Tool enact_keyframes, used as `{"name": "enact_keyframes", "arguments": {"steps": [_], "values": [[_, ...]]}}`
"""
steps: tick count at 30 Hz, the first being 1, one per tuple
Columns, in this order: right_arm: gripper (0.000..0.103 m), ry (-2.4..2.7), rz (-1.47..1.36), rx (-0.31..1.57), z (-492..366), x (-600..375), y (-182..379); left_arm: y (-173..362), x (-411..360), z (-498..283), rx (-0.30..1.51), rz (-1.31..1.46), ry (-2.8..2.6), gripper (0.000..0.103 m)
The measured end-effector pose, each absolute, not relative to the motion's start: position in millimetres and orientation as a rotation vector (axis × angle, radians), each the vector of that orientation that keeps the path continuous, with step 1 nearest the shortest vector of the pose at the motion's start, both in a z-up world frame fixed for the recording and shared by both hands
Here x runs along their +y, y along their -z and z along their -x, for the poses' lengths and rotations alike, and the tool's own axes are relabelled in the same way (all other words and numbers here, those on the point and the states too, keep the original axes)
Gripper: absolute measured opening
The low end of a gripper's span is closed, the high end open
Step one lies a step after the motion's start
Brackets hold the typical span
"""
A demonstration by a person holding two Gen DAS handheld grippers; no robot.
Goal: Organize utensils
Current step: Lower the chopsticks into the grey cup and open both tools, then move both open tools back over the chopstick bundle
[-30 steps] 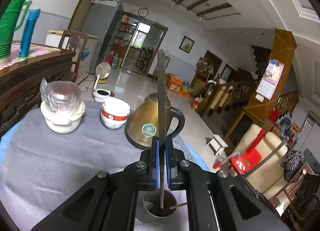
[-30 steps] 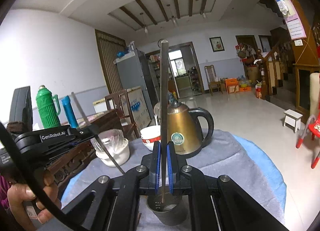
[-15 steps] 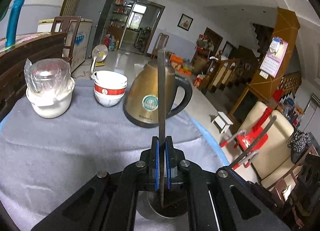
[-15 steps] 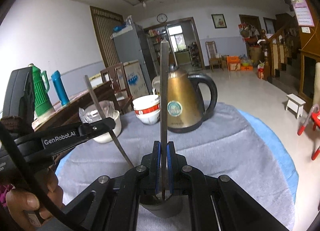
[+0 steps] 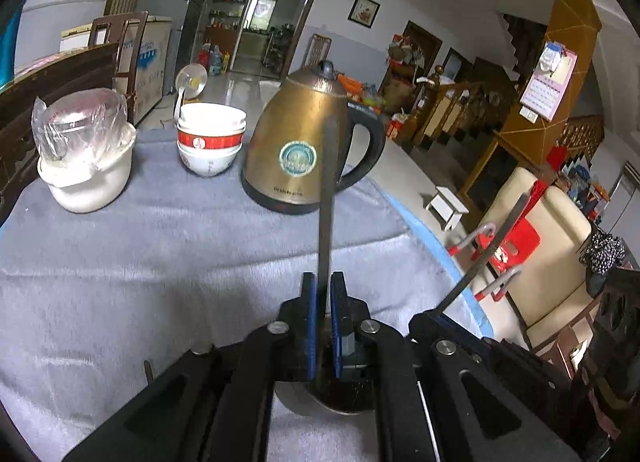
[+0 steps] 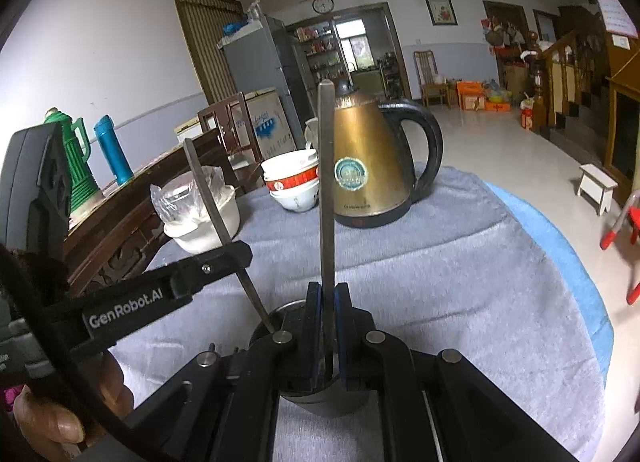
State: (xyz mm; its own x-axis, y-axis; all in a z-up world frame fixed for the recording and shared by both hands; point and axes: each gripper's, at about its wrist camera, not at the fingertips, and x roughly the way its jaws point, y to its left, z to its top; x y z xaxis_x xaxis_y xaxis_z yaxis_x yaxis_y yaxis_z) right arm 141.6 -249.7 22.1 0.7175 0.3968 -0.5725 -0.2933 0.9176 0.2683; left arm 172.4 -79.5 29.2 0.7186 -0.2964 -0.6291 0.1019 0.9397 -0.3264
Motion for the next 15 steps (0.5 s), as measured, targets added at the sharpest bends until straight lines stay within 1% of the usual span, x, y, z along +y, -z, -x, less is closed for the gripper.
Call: {"name": "enact_keyframes", "arguments": {"steps": [1, 2, 4, 5, 6, 7, 8, 9, 10, 11, 14, 15], "values": [[0.009, -0.381, -0.162, 0.683, -142.7, -249.8, -21.2, -29.6, -78.1, -171.4, 0.748, 0.282, 0.22, 0.016], [0.009, -0.375, -0.16, 0.688, -142.9, -249.5, -21.3, -31.3, -75.7, -169.6, 0.75, 0.29, 0.218, 0.028], [0.01, -0.355, -0.159, 0.69, -142.6, -251.5, -24.0, -36.9, -70.2, -163.2, 0.727, 0.301, 0.207, 0.038], [0.012, -0.351, -0.158, 0.684, -141.3, -252.0, -25.2, -41.4, -66.3, -159.3, 0.712, 0.306, 0.201, 0.041], [0.019, -0.337, -0.154, 0.679, -139.1, -253.7, -28.5, -45.3, -63.4, -156.2, 0.705, 0.312, 0.199, 0.042], [0.028, -0.326, -0.154, 0.67, -136.6, -255.7, -32.5, -49.1, -59.8, -152.7, 0.697, 0.319, 0.199, 0.043], [0.033, -0.323, -0.157, 0.661, -134.5, -257.4, -36.1, -54.4, -54.4, -146.9, 0.681, 0.326, 0.197, 0.043], [0.044, -0.318, -0.162, 0.646, -130.0, -260.3, -41.3, -57.5, -51.3, -144.9, 0.672, 0.328, 0.193, 0.044], [0.061, -0.305, -0.163, 0.625, -124.1, -263.3, -46.9, -62.8, -44.8, -137.7, 0.654, 0.332, 0.184, 0.048], [0.065, -0.293, -0.164, 0.603, -117.3, -265.8, -52.0, -67.4, -37.6, -129.9, 0.638, 0.338, 0.174, 0.052], [0.065, -0.278, -0.174, 0.563, -97.8, -272.1, -63.0, -71.4, -16.3, -104.8, 0.606, 0.349, 0.14, 0.061], [0.065, -0.277, -0.183, 0.557, -89.3, -274.4, -64.6, -70.3, -10.0, -97.5, 0.604, 0.353, 0.128, 0.063]]}}
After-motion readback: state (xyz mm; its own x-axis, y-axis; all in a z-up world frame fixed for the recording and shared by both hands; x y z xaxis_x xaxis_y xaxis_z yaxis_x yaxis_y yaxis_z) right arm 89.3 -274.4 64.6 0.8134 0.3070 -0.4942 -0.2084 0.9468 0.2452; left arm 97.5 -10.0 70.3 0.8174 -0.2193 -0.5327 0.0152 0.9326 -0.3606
